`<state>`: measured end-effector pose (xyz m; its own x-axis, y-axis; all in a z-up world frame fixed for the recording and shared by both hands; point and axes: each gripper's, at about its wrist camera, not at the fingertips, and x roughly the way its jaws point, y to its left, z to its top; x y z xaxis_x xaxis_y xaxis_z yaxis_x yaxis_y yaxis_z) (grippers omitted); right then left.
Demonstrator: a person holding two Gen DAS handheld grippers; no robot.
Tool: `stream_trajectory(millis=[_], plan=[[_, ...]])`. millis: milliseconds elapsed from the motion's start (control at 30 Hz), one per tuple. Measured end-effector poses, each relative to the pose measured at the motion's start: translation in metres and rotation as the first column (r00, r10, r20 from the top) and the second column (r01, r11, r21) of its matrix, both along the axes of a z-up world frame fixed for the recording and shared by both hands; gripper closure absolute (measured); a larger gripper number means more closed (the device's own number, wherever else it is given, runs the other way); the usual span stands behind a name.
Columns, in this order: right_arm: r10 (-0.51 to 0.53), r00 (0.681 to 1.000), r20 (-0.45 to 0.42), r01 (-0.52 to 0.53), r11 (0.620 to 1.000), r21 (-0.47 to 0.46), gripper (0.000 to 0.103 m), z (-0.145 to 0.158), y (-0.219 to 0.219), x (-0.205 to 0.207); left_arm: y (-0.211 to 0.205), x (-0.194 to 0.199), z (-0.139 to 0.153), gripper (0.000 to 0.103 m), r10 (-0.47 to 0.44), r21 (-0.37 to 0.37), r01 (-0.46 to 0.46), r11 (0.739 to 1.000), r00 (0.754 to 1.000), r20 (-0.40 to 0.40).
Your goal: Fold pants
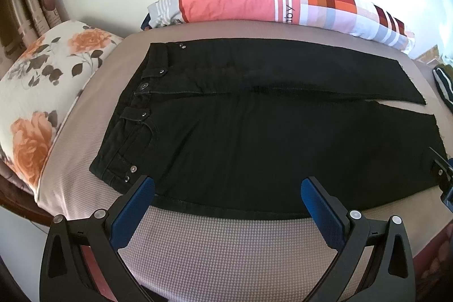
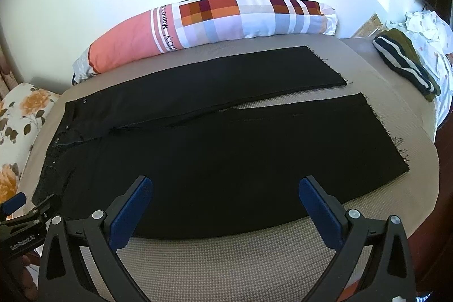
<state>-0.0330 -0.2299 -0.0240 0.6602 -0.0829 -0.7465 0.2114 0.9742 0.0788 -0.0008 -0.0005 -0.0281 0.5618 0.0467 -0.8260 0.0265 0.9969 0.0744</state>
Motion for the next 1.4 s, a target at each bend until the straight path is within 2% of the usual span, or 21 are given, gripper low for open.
stream_trajectory(millis=[133,467,667,1400], plan=[[-0.012,1.000,-0.012,0.012,0.999,-0.035,0.000,-0.003,0.001,0.002,-0.001,0.000,-0.002,0.001,-0.007,0.005,0.007,1.000,1.000,-0.004],[0.012,0.999,-0.045,-0.013,0.999,-0.034,0.000,-0.010,0.004,0.004,-0.003,0.001,-0.009,0.001,-0.019,0.007,0.019,1.000,1.000,-0.024],[0.020,0.999,-0.039,-0.022,0.998,-0.054,0.000,-0.008,0.008,0.003,-0.003,0.002,-0.010,0.001,-0.019,0.006,0.019,1.000,0.999,-0.029],[0.041,0.999,-0.005,-0.041,0.999,-0.033,0.000,-0.002,0.011,0.000,-0.005,0.001,-0.010,0.001,-0.023,0.002,0.023,1.000,0.999,-0.025]])
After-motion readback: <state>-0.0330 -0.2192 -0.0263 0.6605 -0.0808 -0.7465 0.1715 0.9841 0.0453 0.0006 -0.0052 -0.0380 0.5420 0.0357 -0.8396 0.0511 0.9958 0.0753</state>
